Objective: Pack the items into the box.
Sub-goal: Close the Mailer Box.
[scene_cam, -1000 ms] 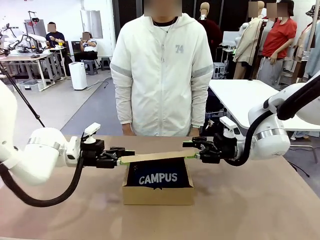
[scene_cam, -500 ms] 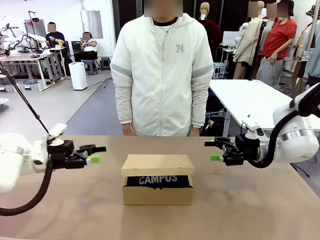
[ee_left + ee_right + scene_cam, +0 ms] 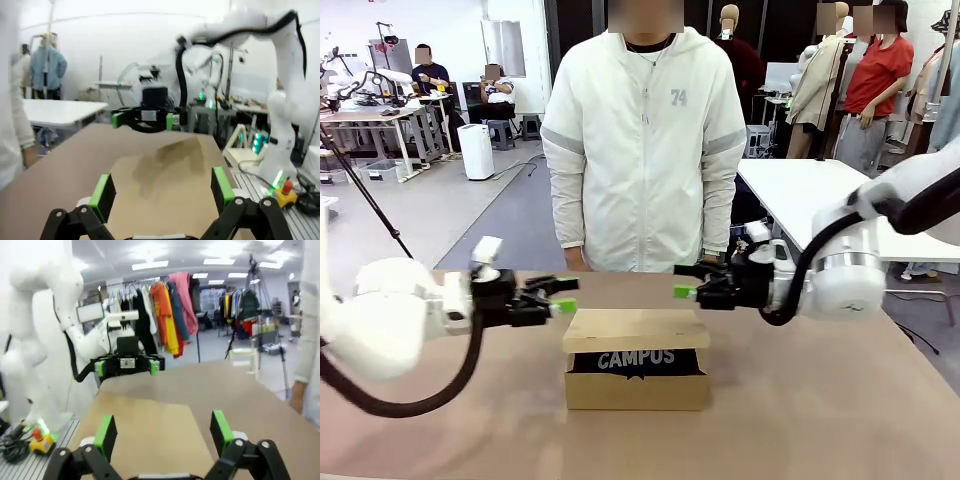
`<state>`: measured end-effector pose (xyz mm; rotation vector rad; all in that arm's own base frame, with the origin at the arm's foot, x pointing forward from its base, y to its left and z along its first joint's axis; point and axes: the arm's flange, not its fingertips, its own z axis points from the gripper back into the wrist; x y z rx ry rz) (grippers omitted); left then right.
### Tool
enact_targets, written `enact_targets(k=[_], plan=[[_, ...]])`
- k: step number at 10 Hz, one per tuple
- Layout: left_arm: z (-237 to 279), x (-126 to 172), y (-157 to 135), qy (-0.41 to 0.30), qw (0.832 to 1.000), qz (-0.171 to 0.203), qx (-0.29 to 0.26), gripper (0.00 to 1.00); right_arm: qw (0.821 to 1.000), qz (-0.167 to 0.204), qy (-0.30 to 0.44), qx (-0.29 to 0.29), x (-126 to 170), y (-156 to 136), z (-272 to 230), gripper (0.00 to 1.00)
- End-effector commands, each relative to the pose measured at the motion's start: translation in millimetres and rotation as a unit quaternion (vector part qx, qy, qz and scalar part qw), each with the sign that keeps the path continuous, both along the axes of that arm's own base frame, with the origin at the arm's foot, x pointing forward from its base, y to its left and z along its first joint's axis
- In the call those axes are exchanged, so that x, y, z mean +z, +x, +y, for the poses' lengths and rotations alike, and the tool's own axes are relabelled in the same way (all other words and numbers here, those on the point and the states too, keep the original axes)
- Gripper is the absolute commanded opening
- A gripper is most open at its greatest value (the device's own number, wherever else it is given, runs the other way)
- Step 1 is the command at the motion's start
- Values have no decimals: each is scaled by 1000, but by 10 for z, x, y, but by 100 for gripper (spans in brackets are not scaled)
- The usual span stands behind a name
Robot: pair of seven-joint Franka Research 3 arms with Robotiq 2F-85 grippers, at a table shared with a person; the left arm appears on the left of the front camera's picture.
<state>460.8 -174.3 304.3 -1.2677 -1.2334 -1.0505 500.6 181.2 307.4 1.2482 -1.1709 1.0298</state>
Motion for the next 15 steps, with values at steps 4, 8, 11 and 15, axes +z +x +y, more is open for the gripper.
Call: enact_targets(k=[4,8,11,15], plan=[[-446,-196,213,122,991,-18,-61,100,988,-58,-135,53,-95,-128,128,100],[-435,-429,98,157,980,-50,-108,100,973,-90,-197,78,-308,-267,167,100],[-451,-512,117,155,981,-42,-110,100,971,-71,-221,60,-422,-219,190,100],[-180,-45,-7,103,988,-64,-94,100,989,-31,-132,49,-8,-147,-20,100]])
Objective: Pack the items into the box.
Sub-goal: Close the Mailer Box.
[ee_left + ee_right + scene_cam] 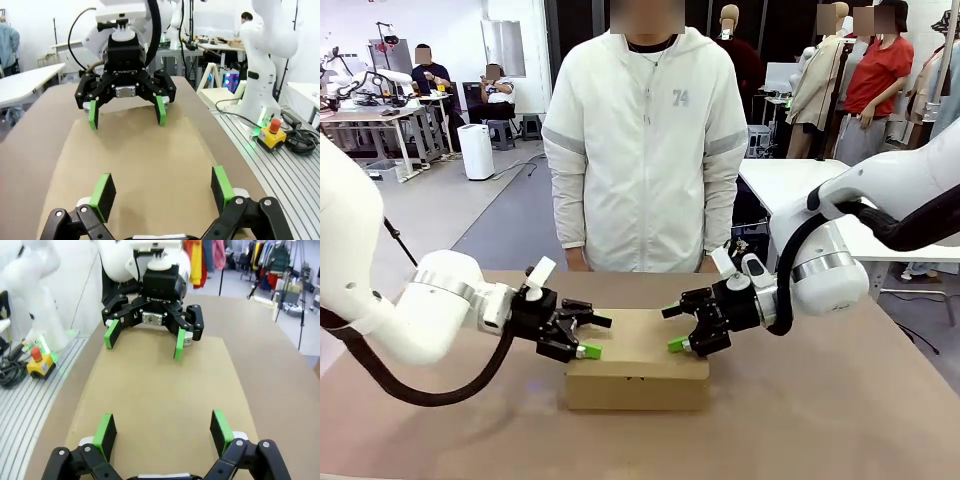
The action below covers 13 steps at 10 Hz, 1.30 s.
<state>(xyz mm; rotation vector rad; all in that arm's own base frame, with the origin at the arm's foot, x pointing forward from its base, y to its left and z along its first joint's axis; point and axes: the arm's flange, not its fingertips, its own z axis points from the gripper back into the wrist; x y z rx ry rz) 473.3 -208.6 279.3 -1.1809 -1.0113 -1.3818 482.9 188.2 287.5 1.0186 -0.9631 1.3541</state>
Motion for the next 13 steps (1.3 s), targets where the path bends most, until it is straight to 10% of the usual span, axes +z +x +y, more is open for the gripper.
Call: enact_targets(k=[1,3,7,11,12,13], plan=[[336,472,-202,-48,998,-8,26,100,994,79,67,-30,430,57,-226,100],[649,766,-276,-52,996,57,53,100,979,180,86,-50,859,82,-508,100],[1631,999,-489,-31,934,344,89,100,901,425,-28,-85,1239,-39,-1457,100],[2390,808,-474,-43,860,493,126,100,849,479,42,-218,1032,-104,-2372,100],[2210,892,-571,-43,893,429,127,100,852,461,37,-244,920,-8,-2380,100],[2210,892,-571,-43,893,429,127,100,855,479,-6,-200,1083,-135,-2378,100]])
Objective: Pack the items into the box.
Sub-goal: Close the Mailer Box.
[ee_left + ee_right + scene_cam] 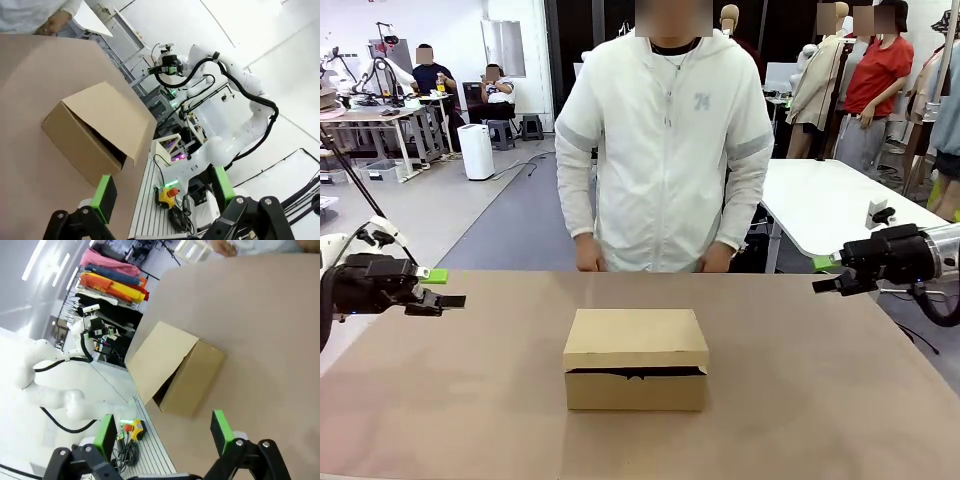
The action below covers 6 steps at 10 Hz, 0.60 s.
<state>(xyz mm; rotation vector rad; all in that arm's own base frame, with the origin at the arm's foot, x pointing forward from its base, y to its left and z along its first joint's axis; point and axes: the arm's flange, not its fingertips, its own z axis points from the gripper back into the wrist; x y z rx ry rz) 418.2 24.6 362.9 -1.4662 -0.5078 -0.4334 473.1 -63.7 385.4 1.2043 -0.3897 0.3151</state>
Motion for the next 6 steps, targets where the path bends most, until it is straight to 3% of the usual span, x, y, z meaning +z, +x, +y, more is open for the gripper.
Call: enact_targets(k=[1,6], plan=[[-122,56,-20,0,999,-32,-7,100,999,-2,-7,32,104,-38,141,100],[-122,56,-20,0,999,-32,-7,100,999,-2,-7,32,104,-38,141,100]])
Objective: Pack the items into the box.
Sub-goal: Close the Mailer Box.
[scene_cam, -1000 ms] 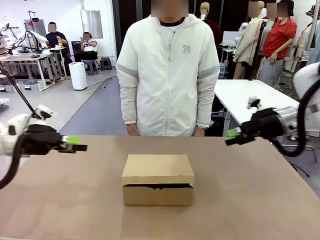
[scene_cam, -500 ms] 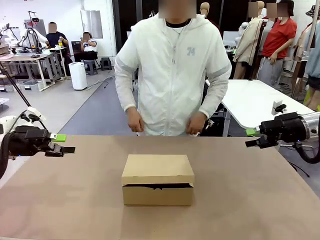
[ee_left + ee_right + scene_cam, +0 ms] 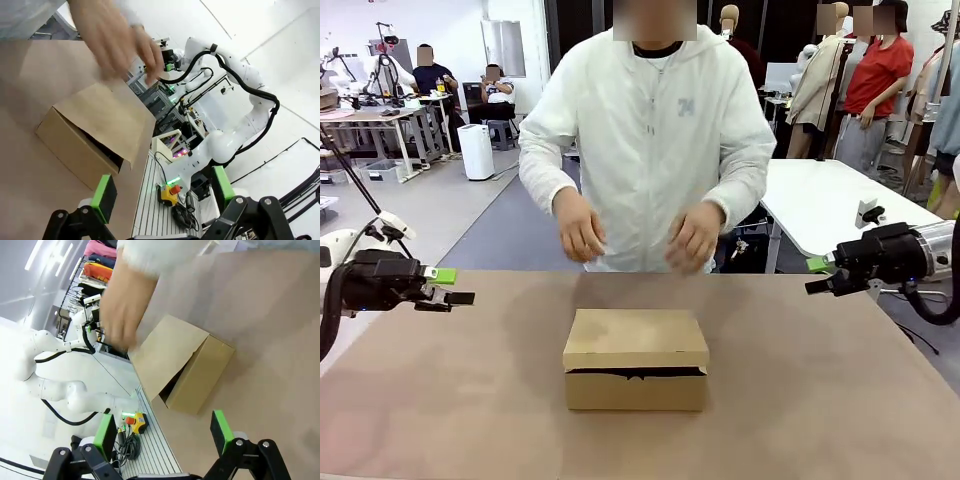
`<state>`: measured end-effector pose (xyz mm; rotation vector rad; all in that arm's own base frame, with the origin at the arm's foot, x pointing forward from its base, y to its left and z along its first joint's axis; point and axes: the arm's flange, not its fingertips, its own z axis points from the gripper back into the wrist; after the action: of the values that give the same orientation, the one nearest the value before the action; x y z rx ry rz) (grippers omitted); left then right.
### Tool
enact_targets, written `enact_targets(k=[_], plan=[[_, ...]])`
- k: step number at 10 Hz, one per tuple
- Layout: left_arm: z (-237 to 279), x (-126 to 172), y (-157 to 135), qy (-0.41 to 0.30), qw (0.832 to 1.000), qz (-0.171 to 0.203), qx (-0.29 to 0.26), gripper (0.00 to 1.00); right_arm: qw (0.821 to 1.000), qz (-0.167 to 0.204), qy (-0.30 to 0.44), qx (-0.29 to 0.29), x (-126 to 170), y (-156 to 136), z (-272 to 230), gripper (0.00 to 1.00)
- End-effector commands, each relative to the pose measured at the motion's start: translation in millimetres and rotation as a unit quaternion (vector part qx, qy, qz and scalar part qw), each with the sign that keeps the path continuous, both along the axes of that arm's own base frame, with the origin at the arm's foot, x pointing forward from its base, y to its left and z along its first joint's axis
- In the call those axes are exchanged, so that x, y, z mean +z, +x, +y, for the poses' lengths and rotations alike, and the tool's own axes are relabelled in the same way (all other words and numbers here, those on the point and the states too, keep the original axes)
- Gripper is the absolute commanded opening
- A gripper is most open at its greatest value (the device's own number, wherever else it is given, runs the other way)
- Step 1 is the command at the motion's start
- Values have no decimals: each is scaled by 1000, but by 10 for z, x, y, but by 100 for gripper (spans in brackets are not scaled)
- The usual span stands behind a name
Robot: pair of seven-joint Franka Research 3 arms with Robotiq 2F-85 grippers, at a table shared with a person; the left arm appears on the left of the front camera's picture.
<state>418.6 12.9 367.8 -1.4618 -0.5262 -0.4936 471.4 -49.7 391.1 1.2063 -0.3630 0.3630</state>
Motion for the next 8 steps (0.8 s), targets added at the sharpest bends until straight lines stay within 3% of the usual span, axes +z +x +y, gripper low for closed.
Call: enact_targets(k=[1,8], plan=[[-5,8,-24,-2,1000,-7,7,100,1000,1,-3,7,47,-21,0,100],[-5,8,-24,-2,1000,-7,7,100,1000,1,-3,7,47,-21,0,100]])
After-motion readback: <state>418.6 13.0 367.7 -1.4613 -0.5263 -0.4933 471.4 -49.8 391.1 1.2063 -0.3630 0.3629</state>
